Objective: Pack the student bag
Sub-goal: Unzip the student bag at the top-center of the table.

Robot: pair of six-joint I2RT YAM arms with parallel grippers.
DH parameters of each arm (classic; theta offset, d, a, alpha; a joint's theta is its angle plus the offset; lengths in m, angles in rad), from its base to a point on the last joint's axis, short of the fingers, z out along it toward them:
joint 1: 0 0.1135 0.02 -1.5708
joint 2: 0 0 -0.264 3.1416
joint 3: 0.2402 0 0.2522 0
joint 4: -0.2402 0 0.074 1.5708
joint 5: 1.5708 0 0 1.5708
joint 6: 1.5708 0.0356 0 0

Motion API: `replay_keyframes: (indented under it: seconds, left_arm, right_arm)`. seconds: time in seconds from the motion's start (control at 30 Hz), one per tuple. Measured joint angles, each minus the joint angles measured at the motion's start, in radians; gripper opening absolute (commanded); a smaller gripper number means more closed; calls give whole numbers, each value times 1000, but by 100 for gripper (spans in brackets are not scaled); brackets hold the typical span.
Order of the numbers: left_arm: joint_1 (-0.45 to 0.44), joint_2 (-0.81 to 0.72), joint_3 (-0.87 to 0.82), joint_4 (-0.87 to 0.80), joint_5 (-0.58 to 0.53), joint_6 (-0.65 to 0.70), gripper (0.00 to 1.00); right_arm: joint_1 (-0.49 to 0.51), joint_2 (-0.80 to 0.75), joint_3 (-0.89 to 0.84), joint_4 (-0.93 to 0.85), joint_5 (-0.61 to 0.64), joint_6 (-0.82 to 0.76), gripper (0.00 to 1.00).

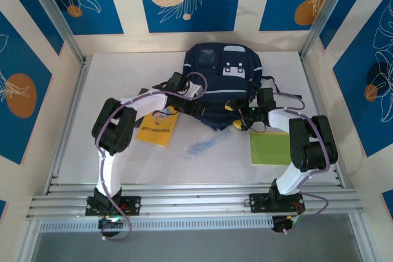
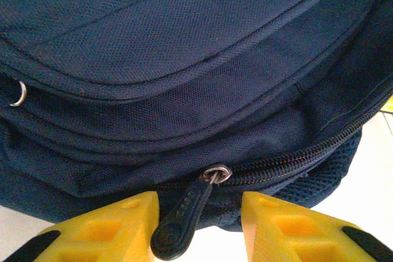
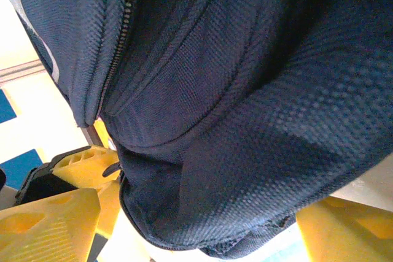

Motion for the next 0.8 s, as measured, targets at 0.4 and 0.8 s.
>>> replay_keyframes:
  seconds: [0.4,0.8]
  left_arm:
    - [-3,41,84,-65,-2,12,0]
    - [-4,3,22,-12,8,-24,0]
  right_arm:
    - [1,0,1,-3,5,-6,85]
    - [47,30,28,14,53,98,87]
